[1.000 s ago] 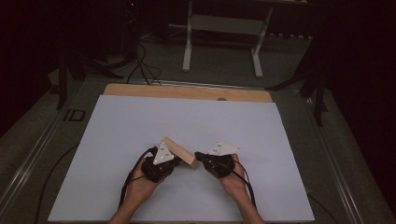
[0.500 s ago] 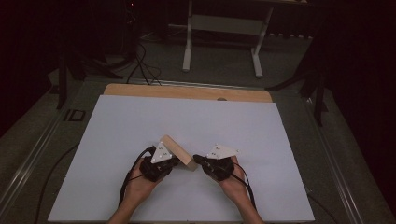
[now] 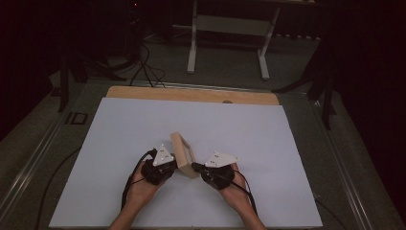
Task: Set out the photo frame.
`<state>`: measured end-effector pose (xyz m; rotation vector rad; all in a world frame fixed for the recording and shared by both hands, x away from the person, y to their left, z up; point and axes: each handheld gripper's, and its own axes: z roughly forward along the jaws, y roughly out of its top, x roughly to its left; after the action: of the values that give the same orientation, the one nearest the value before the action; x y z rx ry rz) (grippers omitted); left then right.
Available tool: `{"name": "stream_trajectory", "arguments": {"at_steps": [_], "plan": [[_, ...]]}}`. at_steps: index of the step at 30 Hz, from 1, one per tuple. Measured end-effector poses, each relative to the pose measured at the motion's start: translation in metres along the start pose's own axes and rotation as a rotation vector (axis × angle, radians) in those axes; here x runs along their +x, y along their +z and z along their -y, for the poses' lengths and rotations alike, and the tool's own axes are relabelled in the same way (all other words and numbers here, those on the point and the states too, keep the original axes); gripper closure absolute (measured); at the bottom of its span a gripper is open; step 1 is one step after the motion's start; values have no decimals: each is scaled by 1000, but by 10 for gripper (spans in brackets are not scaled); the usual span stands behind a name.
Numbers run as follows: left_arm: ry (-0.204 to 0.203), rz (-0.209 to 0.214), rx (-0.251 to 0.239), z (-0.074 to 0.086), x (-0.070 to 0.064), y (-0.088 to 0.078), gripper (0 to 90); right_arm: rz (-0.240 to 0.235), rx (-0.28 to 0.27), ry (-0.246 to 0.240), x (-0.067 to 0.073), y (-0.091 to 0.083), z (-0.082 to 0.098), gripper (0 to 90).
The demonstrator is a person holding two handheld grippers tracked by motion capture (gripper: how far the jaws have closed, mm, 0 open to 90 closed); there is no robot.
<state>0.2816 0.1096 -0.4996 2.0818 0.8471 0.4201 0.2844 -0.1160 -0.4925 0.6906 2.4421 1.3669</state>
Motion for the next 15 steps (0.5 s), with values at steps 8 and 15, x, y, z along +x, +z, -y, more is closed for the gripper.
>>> {"name": "stream_trajectory", "arguments": {"at_steps": [8, 15], "plan": [[-7, 10, -14, 2, 4, 2, 893, -10, -1, -4, 3, 3, -2, 897], [-12, 16, -19, 3, 6, 3, 894, -10, -3, -4, 5, 5, -2, 897]]}}
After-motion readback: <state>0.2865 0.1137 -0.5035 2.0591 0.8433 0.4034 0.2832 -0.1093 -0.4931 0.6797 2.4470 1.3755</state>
